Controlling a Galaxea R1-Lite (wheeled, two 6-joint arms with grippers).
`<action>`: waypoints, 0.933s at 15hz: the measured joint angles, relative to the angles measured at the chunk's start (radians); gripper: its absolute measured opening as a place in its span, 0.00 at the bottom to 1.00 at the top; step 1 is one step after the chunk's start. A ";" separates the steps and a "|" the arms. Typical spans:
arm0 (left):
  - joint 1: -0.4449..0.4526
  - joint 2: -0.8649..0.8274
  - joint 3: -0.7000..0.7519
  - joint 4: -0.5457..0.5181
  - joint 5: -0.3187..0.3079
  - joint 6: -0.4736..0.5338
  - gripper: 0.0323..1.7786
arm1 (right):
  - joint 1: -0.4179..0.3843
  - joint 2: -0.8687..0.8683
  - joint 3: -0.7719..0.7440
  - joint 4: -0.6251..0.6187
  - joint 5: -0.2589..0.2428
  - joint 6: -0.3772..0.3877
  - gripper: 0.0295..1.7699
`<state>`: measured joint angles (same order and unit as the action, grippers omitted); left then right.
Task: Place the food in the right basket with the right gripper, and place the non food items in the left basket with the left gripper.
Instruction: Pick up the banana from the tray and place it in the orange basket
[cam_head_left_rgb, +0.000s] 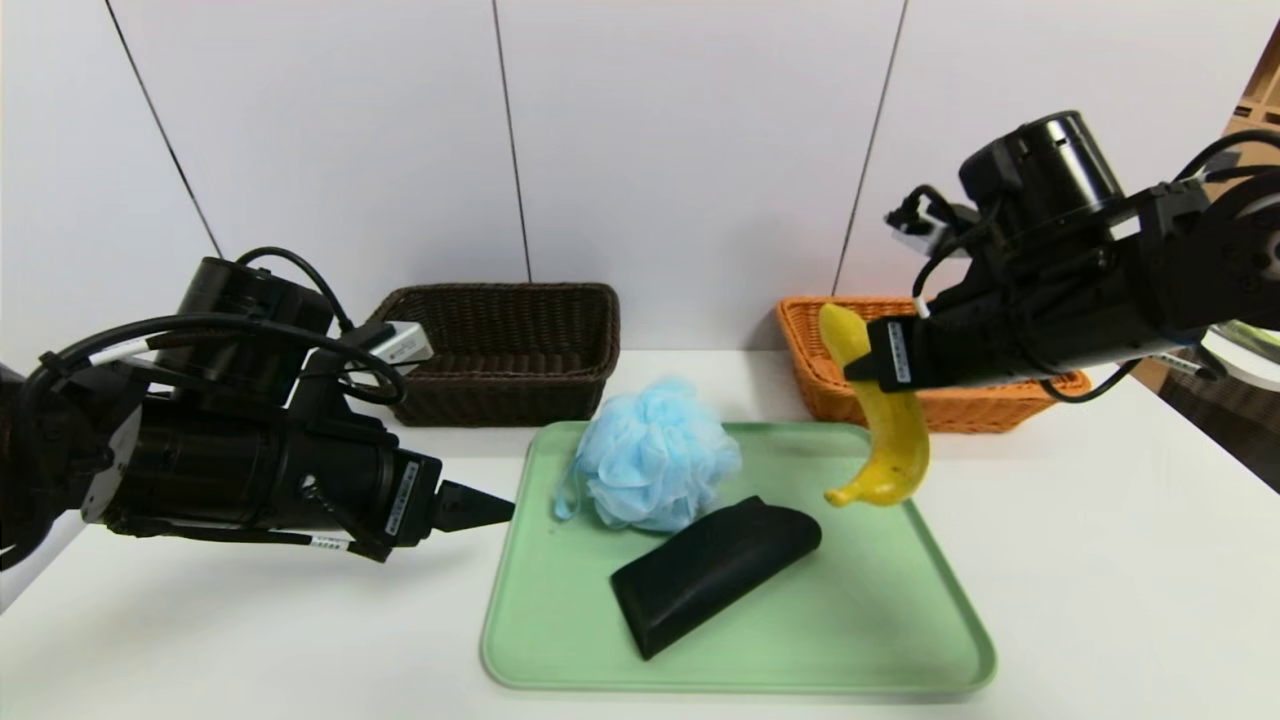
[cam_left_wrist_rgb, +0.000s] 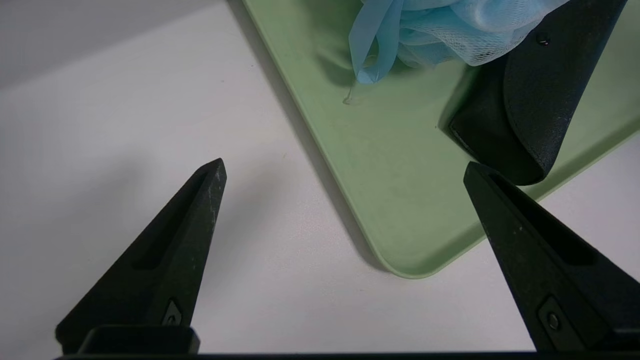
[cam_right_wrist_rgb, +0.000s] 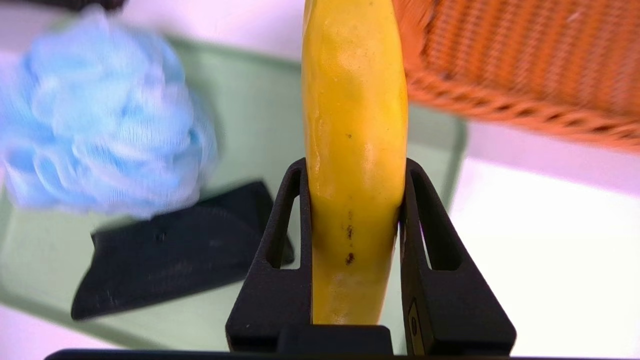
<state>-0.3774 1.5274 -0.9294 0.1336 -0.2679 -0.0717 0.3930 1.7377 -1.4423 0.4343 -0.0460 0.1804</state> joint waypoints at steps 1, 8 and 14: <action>0.000 -0.001 0.000 0.000 0.000 0.000 0.95 | -0.029 0.003 -0.035 0.003 0.000 -0.001 0.25; 0.000 -0.001 0.003 0.000 0.000 -0.001 0.95 | -0.274 0.117 -0.323 0.097 0.007 -0.011 0.25; 0.002 0.004 0.005 0.000 0.003 -0.001 0.95 | -0.408 0.256 -0.499 0.117 0.078 -0.096 0.25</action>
<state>-0.3751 1.5313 -0.9245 0.1336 -0.2651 -0.0730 -0.0149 1.9936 -1.9411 0.5517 0.0321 0.0847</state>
